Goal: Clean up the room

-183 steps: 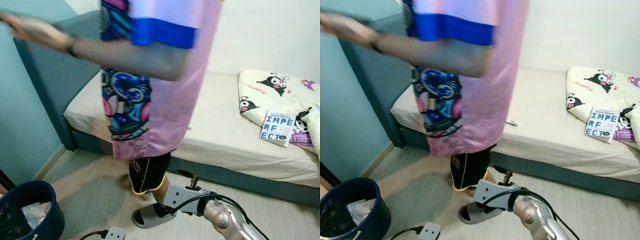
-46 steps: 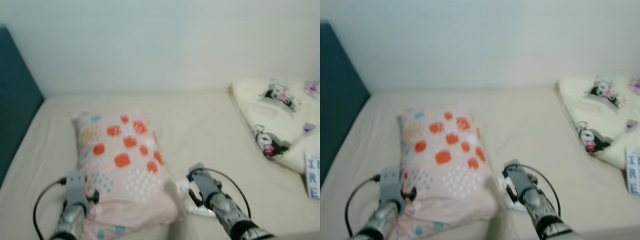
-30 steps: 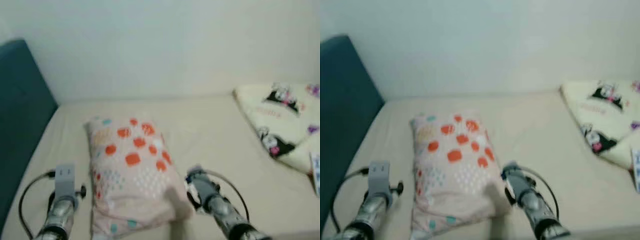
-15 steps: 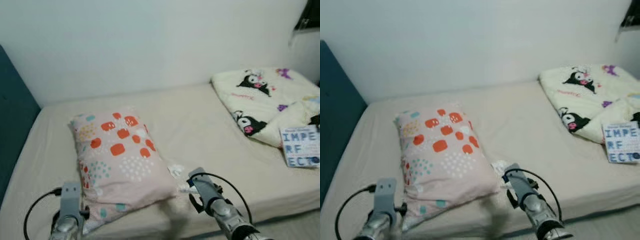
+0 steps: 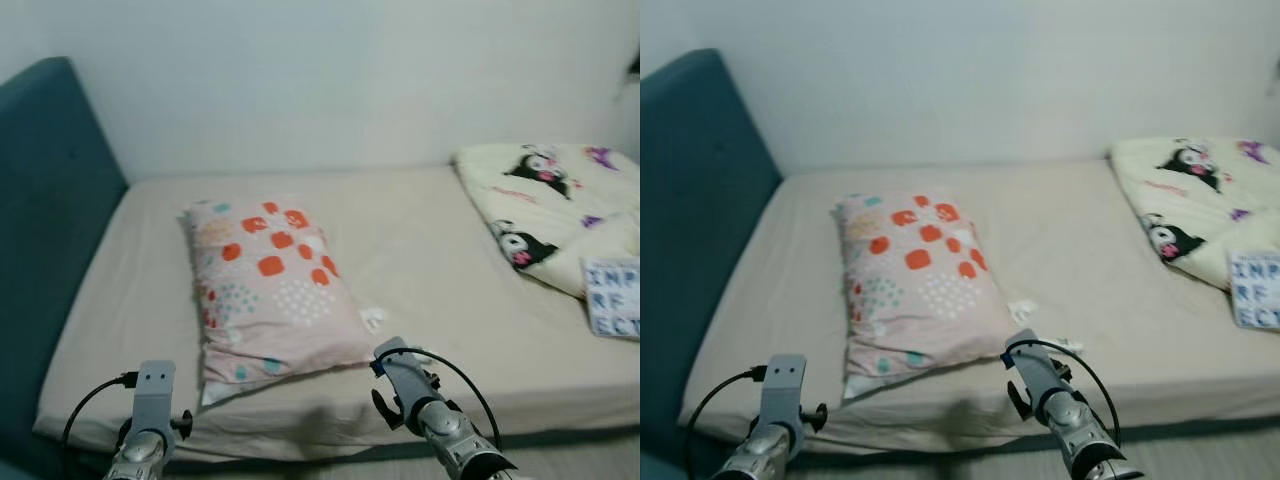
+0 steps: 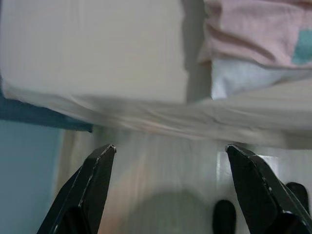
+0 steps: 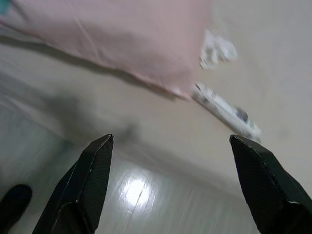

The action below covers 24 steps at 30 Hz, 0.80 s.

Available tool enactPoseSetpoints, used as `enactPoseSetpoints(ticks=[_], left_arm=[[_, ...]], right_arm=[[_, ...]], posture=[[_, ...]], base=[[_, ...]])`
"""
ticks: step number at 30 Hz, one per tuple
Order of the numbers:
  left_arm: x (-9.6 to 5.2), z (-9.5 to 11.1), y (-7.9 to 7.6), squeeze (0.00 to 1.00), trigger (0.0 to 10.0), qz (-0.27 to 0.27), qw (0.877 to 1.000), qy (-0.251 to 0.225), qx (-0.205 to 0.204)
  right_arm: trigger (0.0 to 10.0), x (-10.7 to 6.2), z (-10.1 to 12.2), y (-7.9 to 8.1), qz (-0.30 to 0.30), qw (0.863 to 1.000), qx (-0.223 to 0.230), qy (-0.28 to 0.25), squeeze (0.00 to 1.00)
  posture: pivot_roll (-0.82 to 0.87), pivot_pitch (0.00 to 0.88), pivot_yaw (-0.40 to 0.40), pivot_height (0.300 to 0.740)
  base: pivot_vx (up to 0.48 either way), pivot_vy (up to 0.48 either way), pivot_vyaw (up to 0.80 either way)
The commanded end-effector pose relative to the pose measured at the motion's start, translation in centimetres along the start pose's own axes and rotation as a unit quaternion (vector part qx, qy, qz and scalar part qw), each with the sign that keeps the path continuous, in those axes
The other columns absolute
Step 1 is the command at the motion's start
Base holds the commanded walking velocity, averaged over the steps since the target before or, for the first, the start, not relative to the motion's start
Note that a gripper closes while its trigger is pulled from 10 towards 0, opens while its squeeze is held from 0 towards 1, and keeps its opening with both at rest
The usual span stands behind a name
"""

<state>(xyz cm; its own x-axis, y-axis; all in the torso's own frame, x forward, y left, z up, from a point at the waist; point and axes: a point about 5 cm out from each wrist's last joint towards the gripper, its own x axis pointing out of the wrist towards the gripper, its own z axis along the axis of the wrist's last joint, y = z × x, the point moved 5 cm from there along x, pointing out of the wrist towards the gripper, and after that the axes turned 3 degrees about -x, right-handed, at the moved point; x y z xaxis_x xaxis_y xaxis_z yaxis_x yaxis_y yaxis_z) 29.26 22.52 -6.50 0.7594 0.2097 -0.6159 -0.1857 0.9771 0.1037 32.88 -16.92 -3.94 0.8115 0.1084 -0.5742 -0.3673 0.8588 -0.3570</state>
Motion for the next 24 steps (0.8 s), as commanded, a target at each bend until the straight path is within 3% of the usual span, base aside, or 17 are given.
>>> enactPoseSetpoints(ticks=[1, 6, 14, 24], left_arm=[[0.0, -0.3, -0.2, 0.00, 10.0, -0.007, 1.000, 0.006, 0.008], [0.0, 0.1, -0.7, 0.00, 10.0, -0.011, 1.000, 0.000, -0.005], [0.1, 1.1, -1.5, 0.00, 10.0, -0.030, 0.999, -0.016, -0.036], [0.2, 1.8, -1.9, 0.00, 10.0, -0.049, 0.998, -0.029, -0.037]], right_arm=[[10.0, 0.0, 0.1, 0.0, -0.001, 1.000, 0.013, -0.004, 0.00], [10.0, 0.0, -0.1, -0.2, -0.010, 1.000, 0.016, 0.002, 0.00], [10.0, 0.0, -0.1, -0.1, -0.008, 1.000, 0.012, 0.003, 0.00], [10.0, 0.0, -0.2, -0.1, -0.008, 1.000, 0.015, 0.005, 0.00]], posture=[[-0.13, 0.085, 0.006, 0.736], [-0.13, 0.087, 0.006, 0.736], [-0.13, 0.087, 0.006, 0.736], [-0.14, 0.086, 0.006, 0.736]], base=[[0.000, -0.469, 0.78], [0.000, -0.457, 0.16], [0.000, 0.000, 0.00], [0.068, 0.000, 0.00]])
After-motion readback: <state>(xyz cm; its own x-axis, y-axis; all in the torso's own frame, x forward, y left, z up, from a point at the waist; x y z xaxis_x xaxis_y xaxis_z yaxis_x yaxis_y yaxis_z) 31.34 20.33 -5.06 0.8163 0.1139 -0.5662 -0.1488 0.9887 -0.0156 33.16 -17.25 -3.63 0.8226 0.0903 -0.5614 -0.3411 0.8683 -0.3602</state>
